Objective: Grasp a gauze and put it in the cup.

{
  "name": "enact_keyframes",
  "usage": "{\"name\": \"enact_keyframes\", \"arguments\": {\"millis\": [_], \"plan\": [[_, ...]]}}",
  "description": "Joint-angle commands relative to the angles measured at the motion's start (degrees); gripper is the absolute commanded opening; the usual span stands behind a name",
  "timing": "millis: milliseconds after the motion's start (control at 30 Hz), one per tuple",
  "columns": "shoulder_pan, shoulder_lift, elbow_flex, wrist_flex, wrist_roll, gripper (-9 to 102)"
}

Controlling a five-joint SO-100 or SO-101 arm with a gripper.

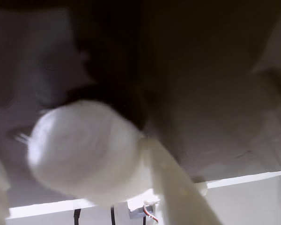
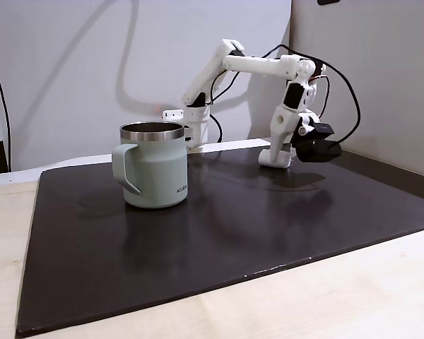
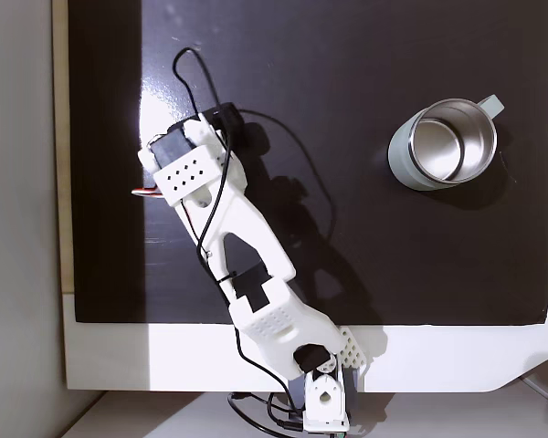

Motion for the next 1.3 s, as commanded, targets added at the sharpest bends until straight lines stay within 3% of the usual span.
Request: {"name": "enact_keyframes", "arguments": {"millis": [0,200,467,867,1267], "plan": [[-0.2,0.1,-2.8,0.2,0.4,31],[-0.5,-0.1,-1.1,-0.5,1.0,27],[-1.0,0.0,-0.2,-1.1,2.2,5],[0.6,14.5,3.7,-0.7,2.9,0],[15.6,37.9,3.3,-0.9,6.0,0]]}}
